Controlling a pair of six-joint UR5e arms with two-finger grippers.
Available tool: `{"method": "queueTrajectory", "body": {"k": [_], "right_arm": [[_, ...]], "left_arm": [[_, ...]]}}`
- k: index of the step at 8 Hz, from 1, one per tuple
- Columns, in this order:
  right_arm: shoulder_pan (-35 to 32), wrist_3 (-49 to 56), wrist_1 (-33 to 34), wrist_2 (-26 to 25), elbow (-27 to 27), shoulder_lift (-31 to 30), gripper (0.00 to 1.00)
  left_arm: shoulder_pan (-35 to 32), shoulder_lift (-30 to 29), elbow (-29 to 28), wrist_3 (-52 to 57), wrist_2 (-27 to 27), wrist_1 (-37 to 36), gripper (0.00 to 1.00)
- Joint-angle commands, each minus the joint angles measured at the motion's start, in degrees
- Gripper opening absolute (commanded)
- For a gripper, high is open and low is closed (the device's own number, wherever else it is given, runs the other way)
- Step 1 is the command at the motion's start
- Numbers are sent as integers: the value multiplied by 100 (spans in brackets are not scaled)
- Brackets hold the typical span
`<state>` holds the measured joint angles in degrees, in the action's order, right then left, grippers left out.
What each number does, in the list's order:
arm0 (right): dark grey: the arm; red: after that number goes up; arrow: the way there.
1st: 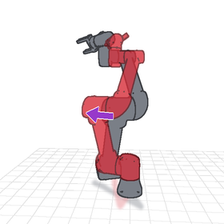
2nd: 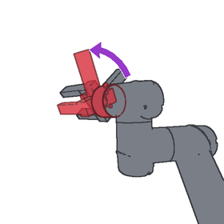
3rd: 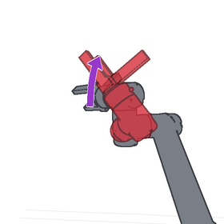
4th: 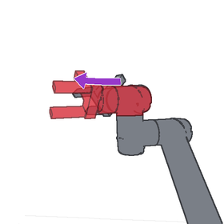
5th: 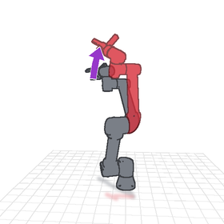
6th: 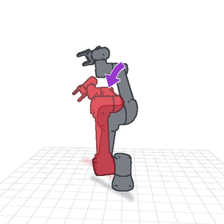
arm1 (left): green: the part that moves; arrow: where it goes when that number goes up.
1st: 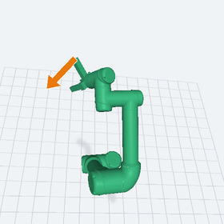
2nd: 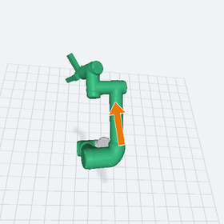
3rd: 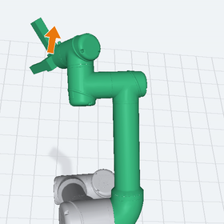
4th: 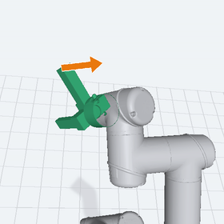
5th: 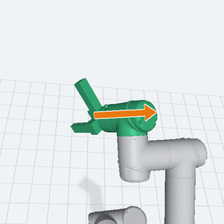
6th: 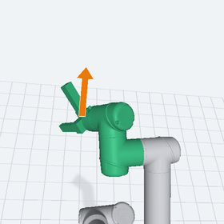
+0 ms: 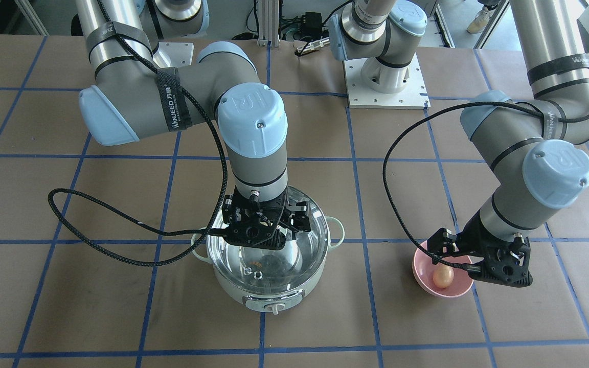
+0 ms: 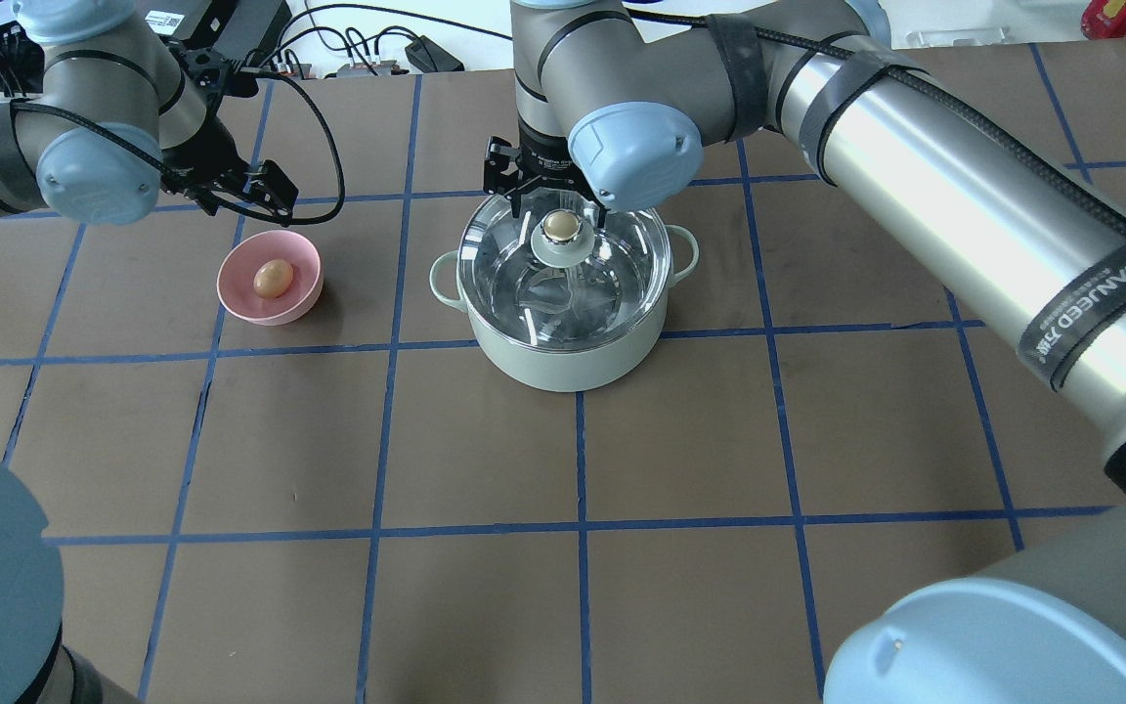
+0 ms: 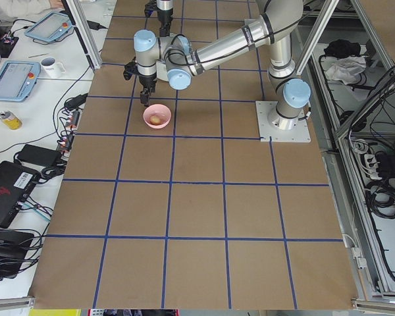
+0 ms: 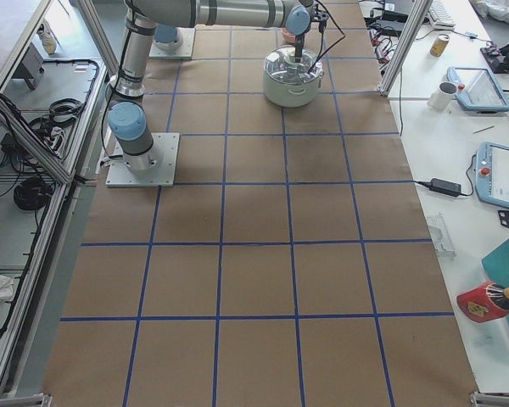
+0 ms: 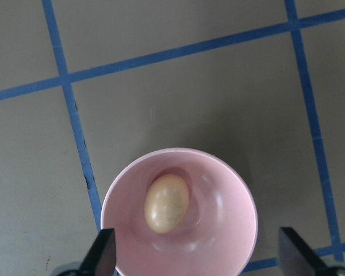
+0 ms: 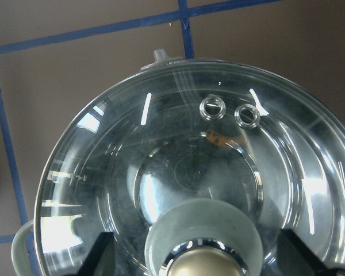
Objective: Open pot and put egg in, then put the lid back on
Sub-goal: 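Lift the lid off with the right gripper while the left gripper descends to the egg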
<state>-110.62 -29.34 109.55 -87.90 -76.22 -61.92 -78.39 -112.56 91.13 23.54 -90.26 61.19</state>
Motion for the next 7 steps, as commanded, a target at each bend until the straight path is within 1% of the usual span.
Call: {"method": "queueTrajectory", "body": {"k": [1, 2, 3, 5, 7], "right_arm": [[-4, -19, -21, 10, -78, -22, 85], [-4, -45, -21, 45, -69, -31, 65], [-4, -80, -13, 158, -78, -22, 51], [-4, -81, -30, 177, -78, -31, 0], [-4, -72, -39, 317, -69, -49, 0]], "left_arm": [[245, -178, 220, 405, 79, -63, 100], [246, -205, 238, 397, 61, -124, 100], [246, -257, 282, 380, 53, -151, 97], [246, -442, 318, 388, 44, -151, 96], [246, -504, 414, 380, 44, -151, 96]]}}
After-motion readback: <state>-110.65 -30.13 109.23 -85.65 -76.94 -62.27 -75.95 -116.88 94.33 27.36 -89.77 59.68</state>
